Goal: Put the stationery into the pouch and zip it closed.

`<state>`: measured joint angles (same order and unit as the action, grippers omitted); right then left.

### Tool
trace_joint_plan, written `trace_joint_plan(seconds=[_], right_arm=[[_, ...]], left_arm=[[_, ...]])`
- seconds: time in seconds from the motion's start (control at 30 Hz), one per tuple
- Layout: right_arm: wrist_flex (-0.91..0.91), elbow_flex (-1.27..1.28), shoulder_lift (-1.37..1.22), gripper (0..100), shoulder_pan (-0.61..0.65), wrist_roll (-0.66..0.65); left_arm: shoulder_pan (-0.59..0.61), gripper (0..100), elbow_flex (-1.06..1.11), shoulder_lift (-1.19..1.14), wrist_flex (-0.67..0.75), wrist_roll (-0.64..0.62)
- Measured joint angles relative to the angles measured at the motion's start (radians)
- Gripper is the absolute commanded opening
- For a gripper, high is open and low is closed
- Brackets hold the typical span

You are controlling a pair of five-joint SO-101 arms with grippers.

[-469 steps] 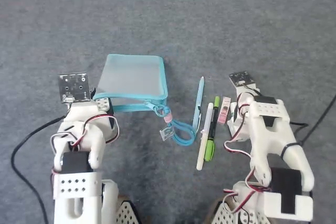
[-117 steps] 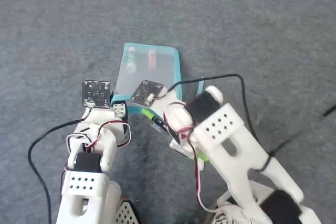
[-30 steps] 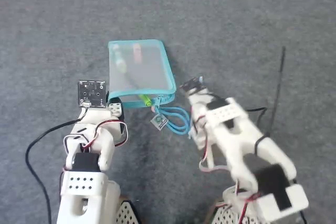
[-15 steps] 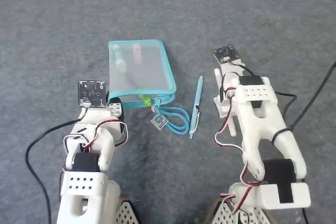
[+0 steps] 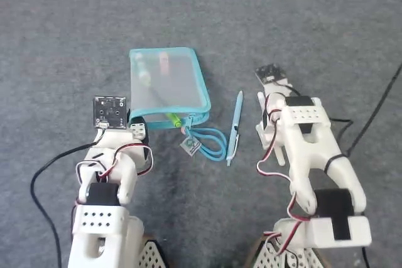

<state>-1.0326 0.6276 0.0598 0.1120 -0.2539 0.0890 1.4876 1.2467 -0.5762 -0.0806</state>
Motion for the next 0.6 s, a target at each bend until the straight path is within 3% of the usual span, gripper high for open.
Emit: trace_joint_plan(seconds=[0.13, 0.3, 0.6], right_arm=[[0.017, 0.005, -0.098, 18.7, 0.000, 0.000], [-0.003, -0.055, -0.161, 0.4, -0.018, 0.000], [-0.092, -0.100, -0.173, 0.8, -0.072, 0.000]], left_arm=[[0.000, 1, 0.000, 0.000, 0.000, 0.000], [0.000, 1, 0.000, 0.000, 0.000, 0.000], [0.000, 1, 0.000, 0.000, 0.000, 0.000]])
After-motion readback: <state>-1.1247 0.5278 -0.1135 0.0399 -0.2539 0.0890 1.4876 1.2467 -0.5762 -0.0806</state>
